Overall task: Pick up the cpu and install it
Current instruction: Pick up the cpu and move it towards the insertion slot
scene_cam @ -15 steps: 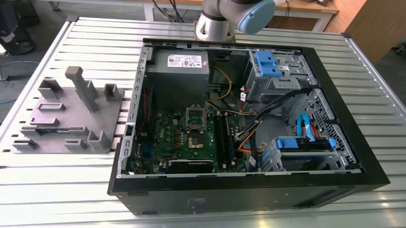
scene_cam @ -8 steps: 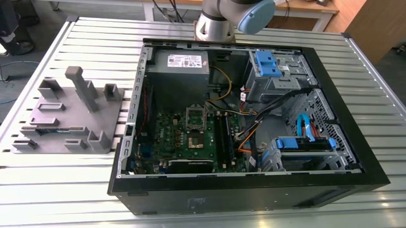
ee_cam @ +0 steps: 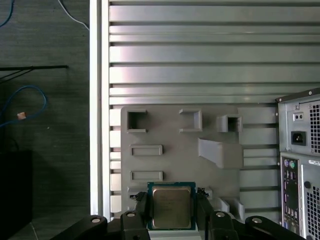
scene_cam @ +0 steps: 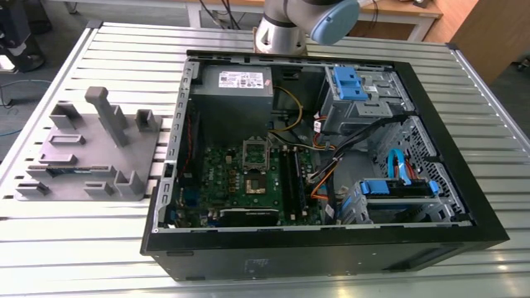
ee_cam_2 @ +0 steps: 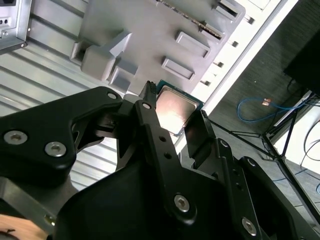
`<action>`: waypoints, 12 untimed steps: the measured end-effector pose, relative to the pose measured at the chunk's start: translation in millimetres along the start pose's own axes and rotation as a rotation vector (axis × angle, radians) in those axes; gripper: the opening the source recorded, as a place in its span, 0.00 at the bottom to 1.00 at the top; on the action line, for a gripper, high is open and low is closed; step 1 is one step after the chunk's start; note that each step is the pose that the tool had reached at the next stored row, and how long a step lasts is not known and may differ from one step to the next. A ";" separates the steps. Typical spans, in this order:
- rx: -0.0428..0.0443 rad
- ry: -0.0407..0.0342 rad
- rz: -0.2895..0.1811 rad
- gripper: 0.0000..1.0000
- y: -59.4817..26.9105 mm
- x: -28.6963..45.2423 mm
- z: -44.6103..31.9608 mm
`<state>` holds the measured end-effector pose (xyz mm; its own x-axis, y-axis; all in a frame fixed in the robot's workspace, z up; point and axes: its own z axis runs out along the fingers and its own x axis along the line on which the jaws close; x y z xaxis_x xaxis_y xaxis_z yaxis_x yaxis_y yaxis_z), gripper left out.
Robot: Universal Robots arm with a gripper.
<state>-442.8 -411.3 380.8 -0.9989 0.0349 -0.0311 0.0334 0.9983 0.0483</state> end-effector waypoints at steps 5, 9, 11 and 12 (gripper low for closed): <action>0.0000 0.0001 0.000 0.47 0.5 -14.0 0.4; 0.0001 0.0002 0.000 0.47 0.8 -25.5 0.9; -0.0001 0.0000 0.000 0.47 1.0 -30.1 1.2; -0.0001 -0.0001 0.000 0.47 1.1 -31.7 1.2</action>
<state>-411.1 -411.3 380.6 -0.9989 0.0349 -0.0311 0.0334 0.9983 0.0485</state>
